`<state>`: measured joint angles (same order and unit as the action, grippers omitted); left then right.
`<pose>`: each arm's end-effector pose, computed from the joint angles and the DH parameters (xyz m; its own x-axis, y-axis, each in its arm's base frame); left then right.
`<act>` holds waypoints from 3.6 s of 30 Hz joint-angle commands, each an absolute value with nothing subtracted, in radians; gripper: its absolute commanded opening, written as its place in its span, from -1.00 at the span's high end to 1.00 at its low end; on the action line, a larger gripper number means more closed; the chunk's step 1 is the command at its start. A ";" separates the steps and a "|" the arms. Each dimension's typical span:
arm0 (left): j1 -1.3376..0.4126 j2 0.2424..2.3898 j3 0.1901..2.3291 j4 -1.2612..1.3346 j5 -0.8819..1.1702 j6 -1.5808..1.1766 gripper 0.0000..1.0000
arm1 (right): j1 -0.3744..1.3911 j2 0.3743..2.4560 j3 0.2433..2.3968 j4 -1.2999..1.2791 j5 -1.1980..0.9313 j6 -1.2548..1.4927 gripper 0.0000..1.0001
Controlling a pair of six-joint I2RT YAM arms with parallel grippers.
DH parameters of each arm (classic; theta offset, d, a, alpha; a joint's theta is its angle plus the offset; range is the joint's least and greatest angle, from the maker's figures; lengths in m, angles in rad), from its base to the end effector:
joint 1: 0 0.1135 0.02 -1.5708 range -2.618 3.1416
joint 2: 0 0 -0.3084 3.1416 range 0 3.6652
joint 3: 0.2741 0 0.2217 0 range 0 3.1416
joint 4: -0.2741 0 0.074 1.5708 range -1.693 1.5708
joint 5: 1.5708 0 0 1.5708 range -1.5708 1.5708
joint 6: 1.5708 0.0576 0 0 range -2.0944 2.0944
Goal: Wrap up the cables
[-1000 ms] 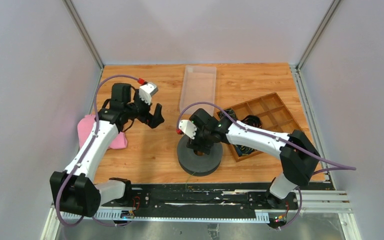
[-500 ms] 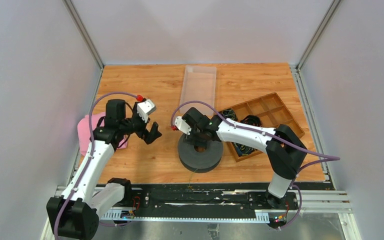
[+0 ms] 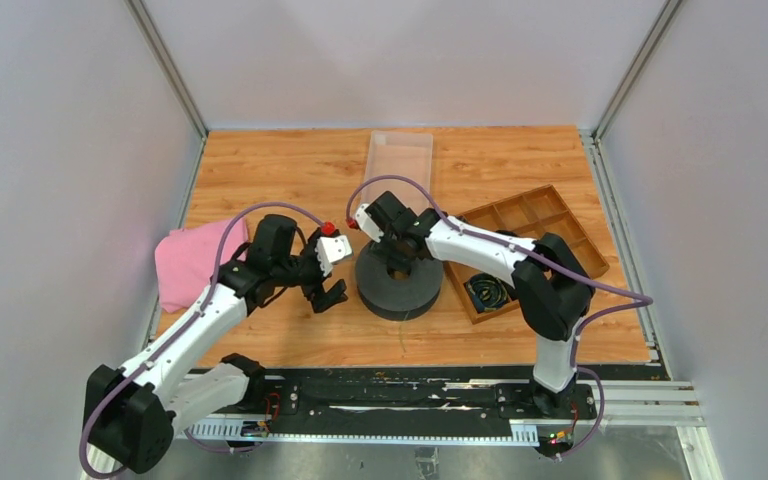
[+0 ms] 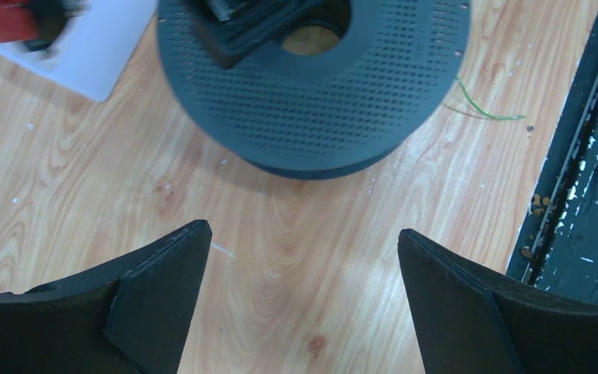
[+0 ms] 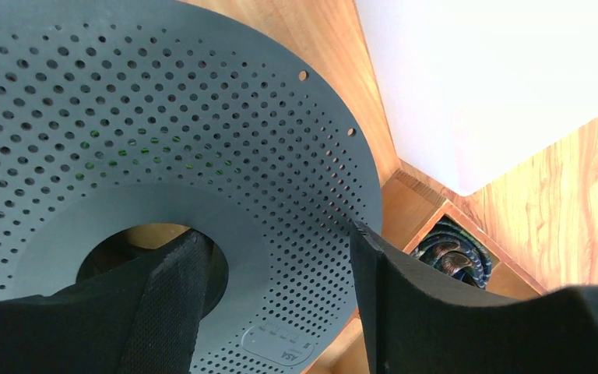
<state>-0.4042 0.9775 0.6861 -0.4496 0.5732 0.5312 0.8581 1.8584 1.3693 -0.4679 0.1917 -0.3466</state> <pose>0.1344 -0.0915 0.2827 -0.1814 0.5405 -0.8216 0.9165 0.3959 0.0581 0.2694 0.2949 0.2552 -0.2748 -0.8280 -0.4888 -0.8127 0.4717 -0.3422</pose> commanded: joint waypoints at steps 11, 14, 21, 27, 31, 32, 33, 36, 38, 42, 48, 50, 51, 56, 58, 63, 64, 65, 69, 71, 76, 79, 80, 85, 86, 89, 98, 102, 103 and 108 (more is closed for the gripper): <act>-0.491 1.062 0.603 -0.220 0.482 0.506 -0.86 | 0.786 1.780 1.399 -0.462 0.019 -0.314 -0.30; -0.491 1.072 0.605 -0.194 0.494 0.508 -0.86 | 0.774 1.694 1.347 -0.456 -0.069 -0.350 -0.31; -0.480 1.066 0.646 -0.190 0.428 0.437 -0.88 | 0.753 1.439 1.109 -0.444 -0.253 -0.498 -0.19; -0.337 1.089 0.728 -0.192 0.509 0.356 -0.89 | 0.793 1.242 0.924 -0.476 -0.385 -0.625 -0.12; -0.264 1.153 0.814 -0.219 0.547 0.317 -0.89 | 0.894 1.233 0.885 -0.521 -0.444 -0.665 -0.02; -0.248 1.166 0.833 -0.223 0.552 0.307 -0.89 | 0.927 1.235 0.875 -0.524 -0.443 -0.676 0.07; -0.237 1.176 0.848 -0.226 0.560 0.299 -0.89 | 0.959 1.244 0.865 -0.525 -0.433 -0.691 0.14; -0.210 1.202 0.885 -0.237 0.566 0.284 -0.89 | 1.046 1.294 0.849 -0.522 -0.390 -0.716 0.32; -0.206 1.209 0.897 -0.240 0.561 0.285 -0.89 | 1.087 1.343 0.849 -0.523 -0.358 -0.731 0.40; -0.206 1.201 0.887 -0.224 0.576 0.268 -0.89 | 1.119 1.446 0.860 -0.525 -0.296 -0.753 0.53; -0.206 1.182 0.864 -0.212 0.595 0.268 -0.89 | 1.134 1.543 0.903 -0.526 -0.243 -0.759 0.62; -0.206 1.173 0.856 -0.201 0.600 0.263 -0.90 | 1.137 1.577 0.931 -0.526 -0.230 -0.754 0.64; -0.206 1.170 0.853 -0.196 0.603 0.263 -0.90 | 1.137 1.597 0.945 -0.526 -0.225 -0.753 0.65; -0.206 1.159 0.844 -0.185 0.621 0.259 -0.89 | 1.141 1.687 1.008 -0.520 -0.181 -0.747 0.69; -0.206 1.152 0.843 -0.183 0.624 0.258 -0.89 | 1.141 1.719 1.032 -0.515 -0.161 -0.737 0.69; -0.206 1.139 0.831 -0.174 0.641 0.251 -0.89 | 1.151 1.768 1.085 -0.481 -0.116 -0.700 0.71; -0.206 1.137 0.829 -0.172 0.642 0.250 -0.89 | 1.155 1.775 1.094 -0.472 -0.105 -0.693 0.72; -0.206 1.136 0.828 -0.171 0.642 0.249 -0.90 | 1.158 1.780 1.100 -0.461 -0.091 -0.685 0.73; -0.206 1.135 0.825 -0.166 0.649 0.244 -0.90 | 1.171 1.805 1.123 -0.417 -0.025 -0.652 0.75; -0.206 1.136 0.822 -0.163 0.655 0.243 -0.90 | 1.176 1.813 1.128 -0.396 0.003 -0.636 0.76; -0.206 1.140 0.815 -0.164 0.660 0.254 -0.90 | 1.187 1.814 1.126 -0.344 0.055 -0.603 0.77; -0.206 1.136 0.795 -0.152 0.658 0.278 -0.90 | 1.194 1.813 1.120 -0.302 0.091 -0.587 0.77; -0.206 1.135 0.785 -0.141 0.656 0.280 -0.90 | 1.197 1.815 1.115 -0.285 0.109 -0.580 0.77; -0.206 1.123 0.755 -0.105 0.655 0.274 -0.90 | 1.226 1.823 1.087 -0.182 0.222 -0.568 0.77; -0.206 1.123 0.755 -0.106 0.655 0.271 -0.90 | 1.230 1.826 1.086 -0.168 0.241 -0.568 0.77; -0.206 1.123 0.752 -0.109 0.658 0.273 -0.90 | 1.245 1.853 1.101 -0.148 0.300 -0.572 0.76; -0.206 1.087 0.724 -0.073 0.617 0.273 -0.90 | 1.255 1.924 1.139 -0.066 0.434 -0.599 0.77; -0.206 1.079 0.728 -0.070 0.606 0.257 -0.90 | 1.256 1.929 1.143 -0.037 0.464 -0.610 0.78; -0.206 1.078 0.728 -0.069 0.607 0.256 -0.90 | 1.256 1.927 1.142 -0.030 0.475 -0.611 0.78; -0.206 1.087 0.721 -0.067 0.614 0.252 -0.90 | 1.256 1.929 1.141 0.011 0.506 -0.633 0.78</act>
<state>-0.2108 1.0924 0.7338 -0.0956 0.6170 0.2592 1.2469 1.9141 1.1175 -0.0402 0.4351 -0.6044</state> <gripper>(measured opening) 0.951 0.109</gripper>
